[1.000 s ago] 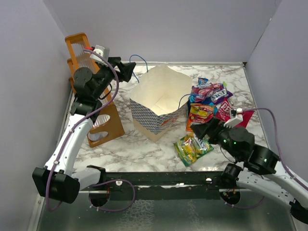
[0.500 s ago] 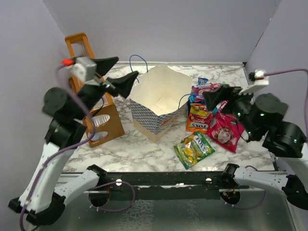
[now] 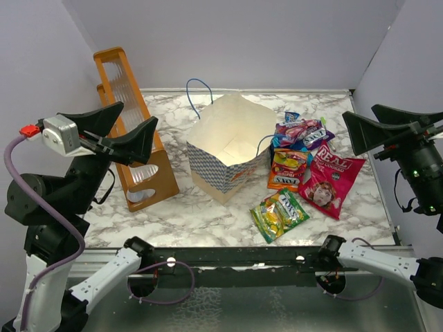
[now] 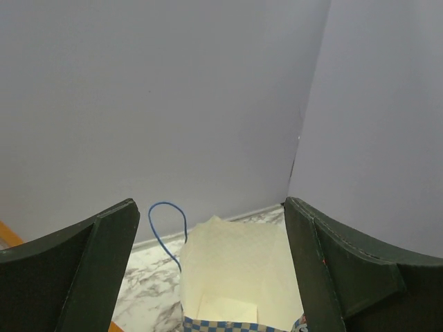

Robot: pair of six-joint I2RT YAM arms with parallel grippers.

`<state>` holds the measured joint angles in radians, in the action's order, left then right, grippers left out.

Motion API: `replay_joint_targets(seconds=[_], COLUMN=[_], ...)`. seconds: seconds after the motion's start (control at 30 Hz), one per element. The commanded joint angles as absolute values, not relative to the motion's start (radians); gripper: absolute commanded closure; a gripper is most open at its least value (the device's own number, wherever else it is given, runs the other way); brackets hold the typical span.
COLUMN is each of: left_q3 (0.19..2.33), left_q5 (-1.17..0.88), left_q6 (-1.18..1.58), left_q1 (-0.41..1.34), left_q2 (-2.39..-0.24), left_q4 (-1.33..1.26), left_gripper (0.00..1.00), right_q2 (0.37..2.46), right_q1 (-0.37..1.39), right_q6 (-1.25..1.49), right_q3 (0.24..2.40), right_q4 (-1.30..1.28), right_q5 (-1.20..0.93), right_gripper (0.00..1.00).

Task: Take the snacks out of the paper bag
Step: Reset both arms

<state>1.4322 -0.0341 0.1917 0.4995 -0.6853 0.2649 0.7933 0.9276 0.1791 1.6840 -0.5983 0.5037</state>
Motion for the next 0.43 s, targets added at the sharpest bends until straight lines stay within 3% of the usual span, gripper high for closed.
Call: replay_joint_targets(seconds=[0.0, 0.4], left_q3=[1.458, 1.47], left_q5=[0.054, 0.05], left_q6=[0.168, 0.184], left_q1=[0.499, 0.499], left_q2=[-0.68, -0.684], left_q4=[0.34, 0.362], left_gripper=[0.11, 0.11], right_q2=[0.761, 0.773], right_q1=[0.927, 0.927], right_q6=[0.17, 0.17], right_q3=[1.647, 1.656], right_q4=[-0.546, -0.565], right_q5=[0.447, 0.485], right_gripper=[0.01, 0.01])
